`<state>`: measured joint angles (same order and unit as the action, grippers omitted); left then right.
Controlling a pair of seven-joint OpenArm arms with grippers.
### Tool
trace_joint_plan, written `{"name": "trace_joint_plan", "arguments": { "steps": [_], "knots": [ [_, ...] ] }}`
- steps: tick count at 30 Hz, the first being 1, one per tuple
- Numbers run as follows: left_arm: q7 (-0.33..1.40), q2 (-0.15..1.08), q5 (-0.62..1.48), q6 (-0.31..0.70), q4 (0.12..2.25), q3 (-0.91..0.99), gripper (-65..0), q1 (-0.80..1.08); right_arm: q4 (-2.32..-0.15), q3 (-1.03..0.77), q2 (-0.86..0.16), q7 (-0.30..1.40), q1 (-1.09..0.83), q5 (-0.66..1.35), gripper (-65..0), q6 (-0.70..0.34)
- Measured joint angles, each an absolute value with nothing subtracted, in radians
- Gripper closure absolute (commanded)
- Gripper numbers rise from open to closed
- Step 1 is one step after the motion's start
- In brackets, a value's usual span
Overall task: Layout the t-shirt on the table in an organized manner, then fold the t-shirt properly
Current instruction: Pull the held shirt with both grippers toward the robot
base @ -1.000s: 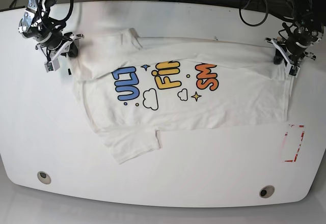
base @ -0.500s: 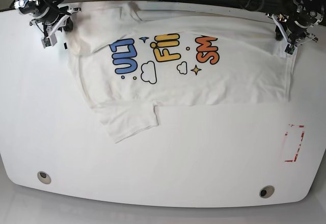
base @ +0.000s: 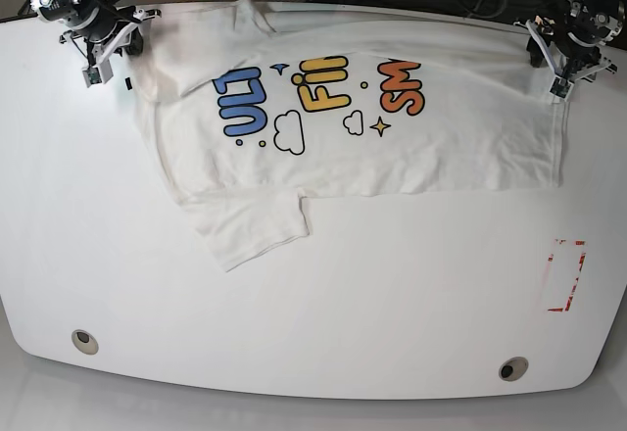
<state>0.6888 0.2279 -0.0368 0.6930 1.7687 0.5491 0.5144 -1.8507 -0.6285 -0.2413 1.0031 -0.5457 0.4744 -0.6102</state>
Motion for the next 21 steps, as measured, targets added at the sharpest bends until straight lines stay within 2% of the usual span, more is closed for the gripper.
{"name": "trace_joint_plan", "arguments": {
  "steps": [3, 21],
  "knots": [
    [0.699, 0.228, -0.048, 0.693, 1.785, 0.549, -47.7, 0.515, -1.851, -0.628, -0.241, 1.003, -0.546, 0.47, -3.7, -0.61],
    [0.809, 0.227, -0.048, 0.704, 1.873, 0.617, -47.7, 0.437, -1.851, -0.628, -0.241, 1.003, -0.54, 0.47, -3.7, -0.609]
  ]
}}
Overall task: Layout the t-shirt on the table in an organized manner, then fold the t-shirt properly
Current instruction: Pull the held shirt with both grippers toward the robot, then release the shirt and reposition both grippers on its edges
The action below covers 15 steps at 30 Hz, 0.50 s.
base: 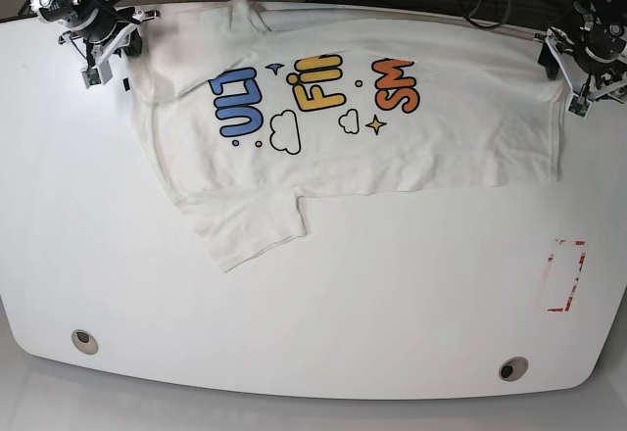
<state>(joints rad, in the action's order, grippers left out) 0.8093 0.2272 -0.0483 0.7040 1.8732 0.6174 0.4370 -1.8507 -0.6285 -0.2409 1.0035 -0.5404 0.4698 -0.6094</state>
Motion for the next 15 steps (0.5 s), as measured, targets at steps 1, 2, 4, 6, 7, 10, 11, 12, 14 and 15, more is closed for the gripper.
{"name": "trace_joint_plan", "arguments": {
  "steps": [1, 2, 4, 6, 7, 10, 11, 12, 14, 15],
  "knots": [
    [0.807, 0.226, -0.047, 0.705, 1.873, 0.616, -47.7, 0.437, -1.851, -0.628, -0.241, 1.003, -0.54, 0.469, -3.7, -0.609],
    [0.807, 0.224, -0.047, 0.705, 1.873, 0.615, -47.7, 0.437, -1.851, -0.628, -0.241, 1.003, -0.54, 0.467, -3.7, -0.608],
    [0.812, 0.22, -0.049, 0.705, 1.873, 0.615, -47.7, 0.437, -1.851, -0.628, -0.241, 1.005, -0.533, 0.466, -3.7, -0.606],
    [0.823, 0.22, -0.052, 0.705, 1.873, 0.616, -47.7, 0.437, -1.85, -0.628, -0.241, 1.007, -0.53, 0.466, -3.7, -0.606],
    [0.823, 0.22, -0.051, 0.705, 1.873, 0.616, -47.6, 0.437, -1.85, -0.628, -0.241, 1.007, -0.527, 0.466, -3.7, -0.606],
    [0.822, 0.22, -0.015, 0.704, 1.873, 0.617, -44.9, 0.434, -1.85, -0.628, -0.241, 1.005, -0.52, 0.467, -3.7, -0.606],
    [0.822, 0.22, 0.002, 0.704, 1.873, 0.619, -43.6, 0.435, -1.85, -0.628, -0.241, 1.003, -0.519, 0.467, -3.7, -0.606],
    [0.82, 0.22, 0.012, 0.705, 1.873, 0.62, -41.8, 0.435, -1.85, -0.628, -0.241, 1.003, -0.519, 0.466, -3.7, -0.606],
    [0.818, 0.22, 0.02, 0.704, 1.873, 0.62, -39.3, 0.439, -1.85, -0.628, -0.241, 1.004, -0.519, 0.466, -3.7, -0.606],
    [0.819, 0.22, 0.02, 0.704, 1.873, 0.62, -38.4, 0.443, -1.85, -0.628, -0.241, 1.004, -0.519, 0.466, -3.7, -0.606]
  ]
}}
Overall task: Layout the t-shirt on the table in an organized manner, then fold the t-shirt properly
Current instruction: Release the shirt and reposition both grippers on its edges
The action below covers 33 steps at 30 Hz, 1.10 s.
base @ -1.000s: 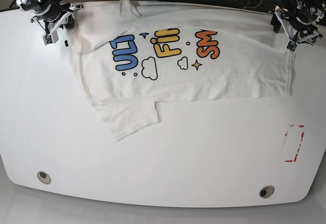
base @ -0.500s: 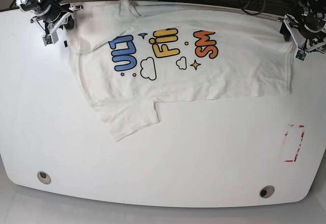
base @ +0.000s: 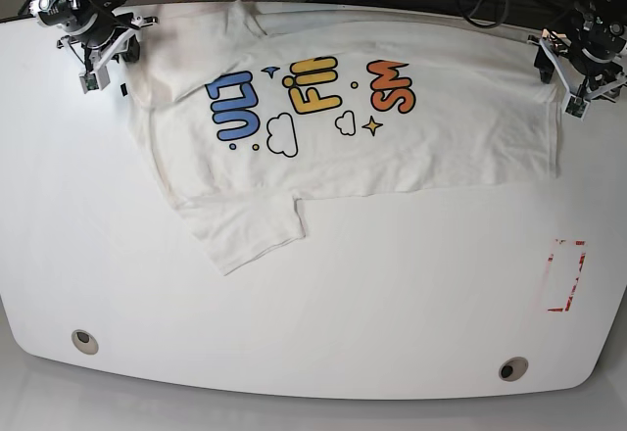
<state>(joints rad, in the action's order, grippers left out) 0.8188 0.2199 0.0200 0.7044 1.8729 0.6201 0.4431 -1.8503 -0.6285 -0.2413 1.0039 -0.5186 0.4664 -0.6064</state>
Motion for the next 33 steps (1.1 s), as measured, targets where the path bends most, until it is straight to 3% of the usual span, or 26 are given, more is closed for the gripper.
{"name": "trace_joint_plan", "arguments": {
  "steps": [33],
  "knots": [
    [0.687, 0.226, 0.017, 0.704, 1.869, 0.731, -37.5, 0.248, -1.85, -0.628, -0.241, 1.004, -0.518, 0.466, -3.7, -0.606]
  ]
}}
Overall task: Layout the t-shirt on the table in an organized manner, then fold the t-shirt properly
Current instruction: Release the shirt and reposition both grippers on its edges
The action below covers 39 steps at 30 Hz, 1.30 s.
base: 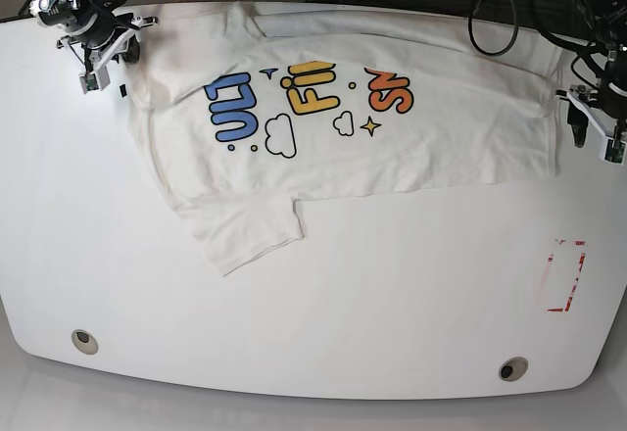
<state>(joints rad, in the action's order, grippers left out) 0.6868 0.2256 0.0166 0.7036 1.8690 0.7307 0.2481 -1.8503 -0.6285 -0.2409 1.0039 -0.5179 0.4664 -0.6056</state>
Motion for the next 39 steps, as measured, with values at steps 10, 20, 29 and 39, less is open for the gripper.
{"name": "trace_joint_plan", "arguments": {
  "steps": [10, 20, 29, 39],
  "knots": [
    [0.696, 0.22, 0.018, 0.704, 1.869, 0.73, -37.5, 0.254, -1.851, -0.628, -0.241, 1.004, -0.518, 0.466, -3.8, -0.606],
    [0.774, 0.176, 0.051, 0.702, 1.87, 0.724, -37.5, 0.279, -1.851, -0.628, -0.241, 1.004, -0.517, 0.466, -7.1, -0.606],
    [0.77, 0.176, 0.048, 0.705, 1.87, 0.675, -37.5, 0.285, -1.855, -0.629, -0.241, 1.004, -0.51, 0.459, -30.5, -0.603],
    [0.68, 0.178, 0.039, 0.704, 1.869, 0.613, -37.5, 0.288, -1.946, -0.636, -0.241, 1.0, -0.538, 0.459, -47.6, -0.603]
  ]
}}
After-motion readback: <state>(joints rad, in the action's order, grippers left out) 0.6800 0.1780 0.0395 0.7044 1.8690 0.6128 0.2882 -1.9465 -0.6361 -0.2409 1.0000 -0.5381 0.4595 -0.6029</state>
